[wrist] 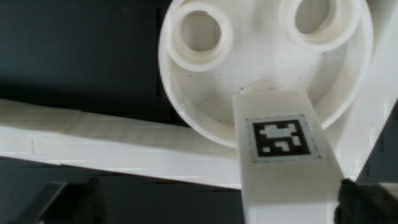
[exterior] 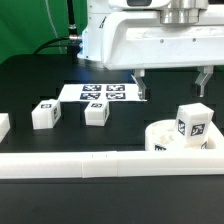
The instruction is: Assemble stool
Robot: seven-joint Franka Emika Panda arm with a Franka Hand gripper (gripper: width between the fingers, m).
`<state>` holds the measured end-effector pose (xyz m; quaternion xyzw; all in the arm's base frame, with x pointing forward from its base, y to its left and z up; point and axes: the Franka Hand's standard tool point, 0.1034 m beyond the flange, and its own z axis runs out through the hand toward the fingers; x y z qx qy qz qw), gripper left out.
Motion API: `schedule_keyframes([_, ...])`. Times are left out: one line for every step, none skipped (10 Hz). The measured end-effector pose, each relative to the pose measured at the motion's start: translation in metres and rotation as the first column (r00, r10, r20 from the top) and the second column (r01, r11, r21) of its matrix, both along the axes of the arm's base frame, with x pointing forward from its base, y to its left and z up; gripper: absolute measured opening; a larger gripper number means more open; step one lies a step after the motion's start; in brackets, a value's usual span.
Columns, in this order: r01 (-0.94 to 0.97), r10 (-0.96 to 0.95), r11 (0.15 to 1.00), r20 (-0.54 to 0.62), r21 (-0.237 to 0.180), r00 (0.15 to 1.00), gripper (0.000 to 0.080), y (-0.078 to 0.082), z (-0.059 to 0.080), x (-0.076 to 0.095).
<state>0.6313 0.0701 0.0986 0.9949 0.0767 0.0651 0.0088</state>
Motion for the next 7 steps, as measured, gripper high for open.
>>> schedule_keyframes([0.0, 0.0, 1.0, 0.0, 0.0, 1.0, 0.0649, 0.0, 0.0, 0.0])
schedule_keyframes([0.0, 0.0, 1.0, -0.001, 0.0, 1.0, 0.0649, 0.0, -0.001, 0.0])
schedule_keyframes([0.0, 0.0, 1.0, -0.002, 0.0, 1.0, 0.0649, 0.0, -0.001, 0.0])
schedule_keyframes([0.0, 0.0, 1.0, -0.002, 0.0, 1.0, 0.0649, 0.0, -0.001, -0.001])
schedule_keyframes([0.0, 0.0, 1.0, -0.003, 0.0, 1.0, 0.0649, 0.0, -0.002, -0.001])
schedule_keyframes([-0.019, 0.019, 1.0, -0.002, -0.003, 1.0, 0.0649, -0.003, -0.002, -0.001])
schedule_keyframes([-0.066, 0.066, 0.998, 0.002, -0.01, 0.998, 0.0649, -0.024, -0.005, -0.003])
